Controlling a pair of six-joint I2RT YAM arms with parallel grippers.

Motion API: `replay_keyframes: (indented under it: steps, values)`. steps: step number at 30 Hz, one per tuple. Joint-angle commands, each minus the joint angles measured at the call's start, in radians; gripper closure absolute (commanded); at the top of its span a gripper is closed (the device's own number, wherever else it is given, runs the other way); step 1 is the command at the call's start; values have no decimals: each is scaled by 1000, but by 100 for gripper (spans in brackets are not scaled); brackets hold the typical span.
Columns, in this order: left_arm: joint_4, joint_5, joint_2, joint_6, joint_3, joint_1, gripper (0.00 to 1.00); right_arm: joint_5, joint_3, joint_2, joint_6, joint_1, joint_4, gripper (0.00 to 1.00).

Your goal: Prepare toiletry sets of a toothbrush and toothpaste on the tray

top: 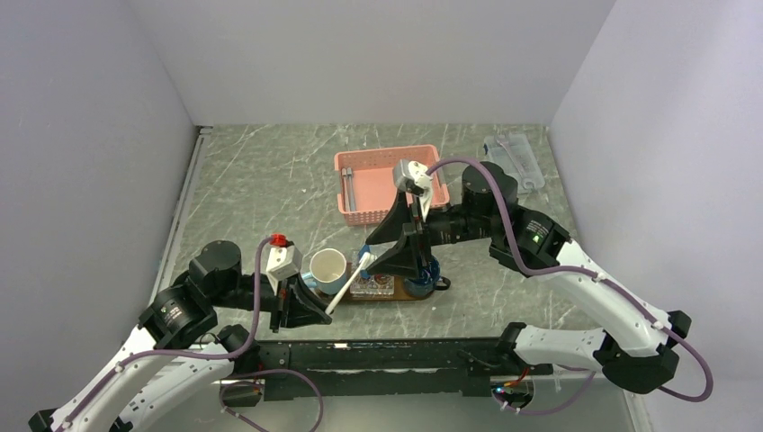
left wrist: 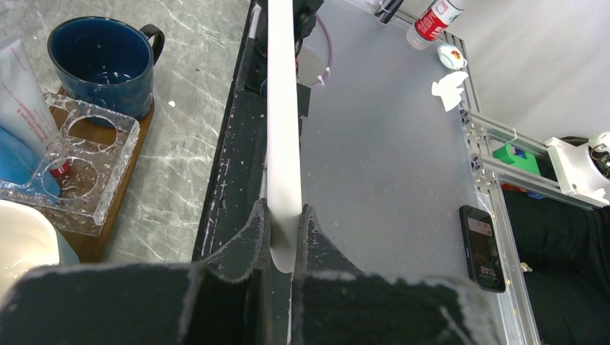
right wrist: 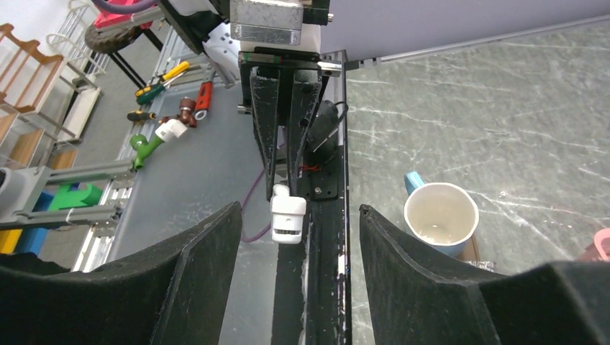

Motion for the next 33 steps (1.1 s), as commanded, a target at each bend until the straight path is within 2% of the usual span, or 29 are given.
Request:
replay_keyframes:
  steps: [1, 10, 27, 30, 33]
  values:
    - [9, 35, -13, 34, 23, -3, 100, -44, 43, 12, 1, -3, -8, 38]
    - [3, 31, -13, 35, 17, -2, 100, -68, 34, 25, 10, -1, 3, 50]
    - [26, 36, 20, 34, 10, -3, 100, -103, 26, 28, 6, -3, 24, 62]
    - [24, 33, 22, 39, 14, -3, 100, -102, 27, 34, 2, -2, 20, 68]
    - [24, 32, 24, 39, 16, -2, 100, -104, 28, 37, -1, 0, 17, 83]
